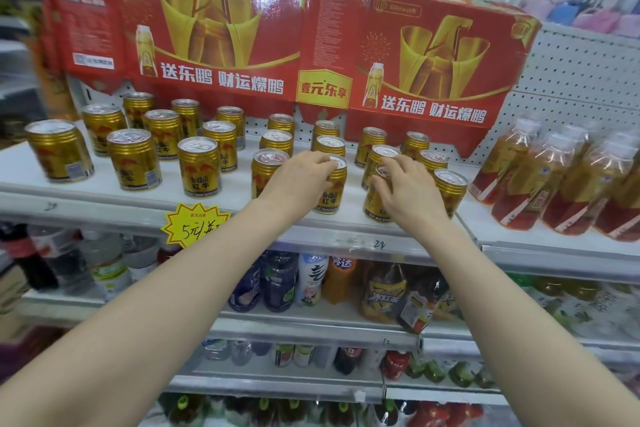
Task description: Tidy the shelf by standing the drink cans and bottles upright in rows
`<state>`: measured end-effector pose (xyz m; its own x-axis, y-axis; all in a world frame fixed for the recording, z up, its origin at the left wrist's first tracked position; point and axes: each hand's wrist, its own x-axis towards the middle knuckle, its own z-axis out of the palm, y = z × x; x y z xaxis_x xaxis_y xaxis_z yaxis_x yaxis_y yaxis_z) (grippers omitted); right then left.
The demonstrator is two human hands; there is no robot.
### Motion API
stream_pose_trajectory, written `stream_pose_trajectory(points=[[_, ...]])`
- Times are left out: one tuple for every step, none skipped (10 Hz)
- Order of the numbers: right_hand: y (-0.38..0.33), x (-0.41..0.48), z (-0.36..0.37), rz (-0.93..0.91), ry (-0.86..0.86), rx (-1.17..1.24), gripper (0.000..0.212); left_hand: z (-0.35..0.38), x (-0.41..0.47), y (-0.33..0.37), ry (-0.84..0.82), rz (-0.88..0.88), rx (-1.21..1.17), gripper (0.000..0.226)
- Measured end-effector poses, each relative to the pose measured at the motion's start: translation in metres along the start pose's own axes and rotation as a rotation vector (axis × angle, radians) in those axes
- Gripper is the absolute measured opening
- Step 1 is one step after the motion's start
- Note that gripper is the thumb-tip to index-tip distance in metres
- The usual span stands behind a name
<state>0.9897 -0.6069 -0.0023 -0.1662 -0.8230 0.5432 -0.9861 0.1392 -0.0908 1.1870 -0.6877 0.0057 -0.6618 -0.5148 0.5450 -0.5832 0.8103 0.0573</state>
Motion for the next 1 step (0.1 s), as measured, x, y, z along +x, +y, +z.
stream_pose_trajectory(points=[[-0.0097, -0.0017, -0.0559, -0.036, 0.265, 0.129, 0.046, -0.0086, -0.016, 0.0016, 0.089, 0.058, -0.021, 0.041]])
